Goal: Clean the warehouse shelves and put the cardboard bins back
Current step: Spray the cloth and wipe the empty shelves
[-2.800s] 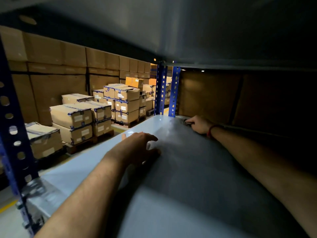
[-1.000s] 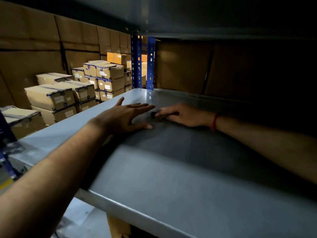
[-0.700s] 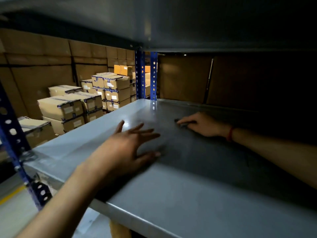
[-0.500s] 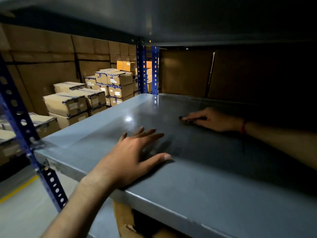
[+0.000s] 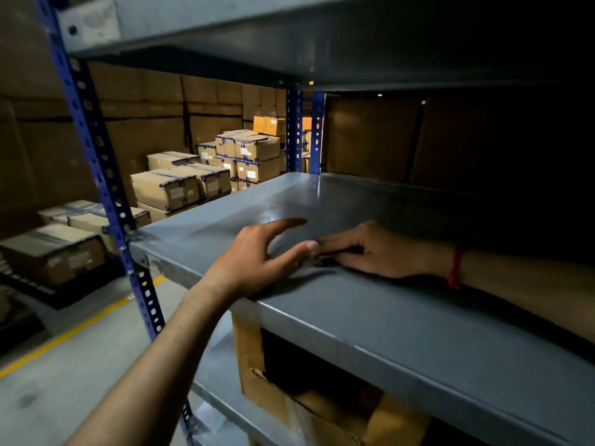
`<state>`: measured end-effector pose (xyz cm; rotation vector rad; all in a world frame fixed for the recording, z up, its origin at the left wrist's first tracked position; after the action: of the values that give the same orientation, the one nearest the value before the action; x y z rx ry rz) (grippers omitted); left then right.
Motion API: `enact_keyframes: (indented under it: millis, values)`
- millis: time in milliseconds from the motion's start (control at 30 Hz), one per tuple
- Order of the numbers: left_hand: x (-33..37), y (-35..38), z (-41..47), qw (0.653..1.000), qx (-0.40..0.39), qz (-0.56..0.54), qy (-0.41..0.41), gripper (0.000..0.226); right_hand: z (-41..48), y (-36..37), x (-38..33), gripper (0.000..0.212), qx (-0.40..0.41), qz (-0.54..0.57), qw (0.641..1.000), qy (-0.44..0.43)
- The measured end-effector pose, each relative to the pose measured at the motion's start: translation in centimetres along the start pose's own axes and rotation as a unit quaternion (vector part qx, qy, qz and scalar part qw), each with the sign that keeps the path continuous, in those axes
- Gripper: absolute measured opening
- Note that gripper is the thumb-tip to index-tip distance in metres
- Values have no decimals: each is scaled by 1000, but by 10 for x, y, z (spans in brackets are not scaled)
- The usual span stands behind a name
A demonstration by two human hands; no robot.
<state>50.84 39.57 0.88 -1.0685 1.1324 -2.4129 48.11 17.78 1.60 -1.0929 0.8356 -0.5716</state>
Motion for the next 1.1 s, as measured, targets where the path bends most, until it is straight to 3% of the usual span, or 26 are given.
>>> enact_keyframes:
  millis: [133, 200, 300, 433, 567, 700, 767, 867, 1000, 1100]
  values:
    - [11, 4, -16, 989, -145, -16, -11, 88, -22, -28, 58, 42, 28, -64, 979, 194]
    - [17, 2, -25, 986, -169, -11, 2, 91, -28, -21, 44, 42, 46, -88, 972, 212]
    - [20, -6, -35, 993, -106, -47, 37, 81, -18, 1, -30, 39, 37, -66, 985, 152]
    - [15, 7, -69, 976, 86, -37, 199, 68, -23, 31, -118, 41, 14, -75, 993, 86]
    - [24, 46, -129, 960, 164, -168, 152, 83, -57, 41, -160, 38, 94, 17, 989, 110]
    - [65, 67, -161, 938, 179, -288, 73, 98, -89, 57, -183, 38, 245, 201, 932, 178]
    - [82, 65, -165, 937, 189, -283, 81, 92, -101, 60, -192, 37, 322, 287, 881, 197]
    - [101, 61, -166, 942, 163, -270, 111, 86, -124, 52, -205, 35, 416, 311, 825, 222]
    - [128, 65, -172, 941, 132, -272, 149, 78, -163, 48, -219, 25, 454, 313, 800, 235]
    - [150, 77, -173, 937, 119, -290, 155, 68, -205, 43, -219, 28, 452, 374, 776, 232]
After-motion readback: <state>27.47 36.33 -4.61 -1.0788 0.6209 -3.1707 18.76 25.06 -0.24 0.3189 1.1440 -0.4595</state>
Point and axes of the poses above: each hand's wrist, its own z-axis towards the middle knuckle, its own y-axis out of the palm, x = y × z, the point moved 3 cm from there along z, towards the middle knuckle
